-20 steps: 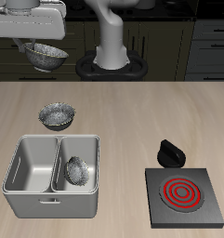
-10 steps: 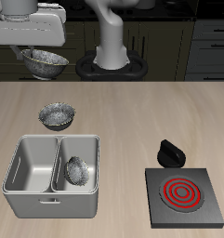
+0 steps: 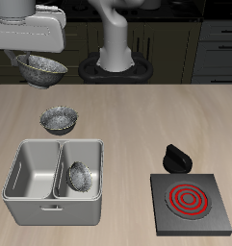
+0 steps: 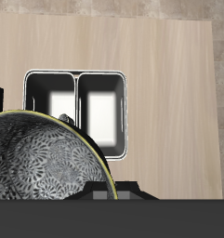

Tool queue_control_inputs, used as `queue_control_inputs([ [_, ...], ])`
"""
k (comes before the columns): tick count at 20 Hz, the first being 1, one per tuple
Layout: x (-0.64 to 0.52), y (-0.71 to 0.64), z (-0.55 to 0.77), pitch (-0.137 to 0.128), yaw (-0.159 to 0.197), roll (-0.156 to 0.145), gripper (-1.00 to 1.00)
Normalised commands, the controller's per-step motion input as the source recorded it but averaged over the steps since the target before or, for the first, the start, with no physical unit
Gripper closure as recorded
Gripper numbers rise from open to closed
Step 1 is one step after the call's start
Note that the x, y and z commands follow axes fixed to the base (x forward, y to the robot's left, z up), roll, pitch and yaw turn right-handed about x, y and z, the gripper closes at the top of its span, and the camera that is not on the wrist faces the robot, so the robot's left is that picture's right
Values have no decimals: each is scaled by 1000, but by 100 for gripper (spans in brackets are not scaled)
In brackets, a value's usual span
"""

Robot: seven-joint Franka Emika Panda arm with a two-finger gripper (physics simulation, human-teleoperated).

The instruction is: Place the smallest bowl in the left side of the drainer and the medium bowl in the right side

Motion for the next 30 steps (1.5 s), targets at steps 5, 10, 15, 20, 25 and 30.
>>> queue_control_inputs([
  [5, 156, -129, 100, -12, -31, -55, 100],
  [10, 104, -128, 12, -9, -5, -44, 100],
  [15, 89, -92, -32, 1, -10, -30, 100],
  [20, 80, -200, -92, 9, -8, -62, 100],
  [25, 86, -51, -247, 25, 8, -20, 100],
  [30, 67, -42, -272, 36, -10, -9, 100],
])
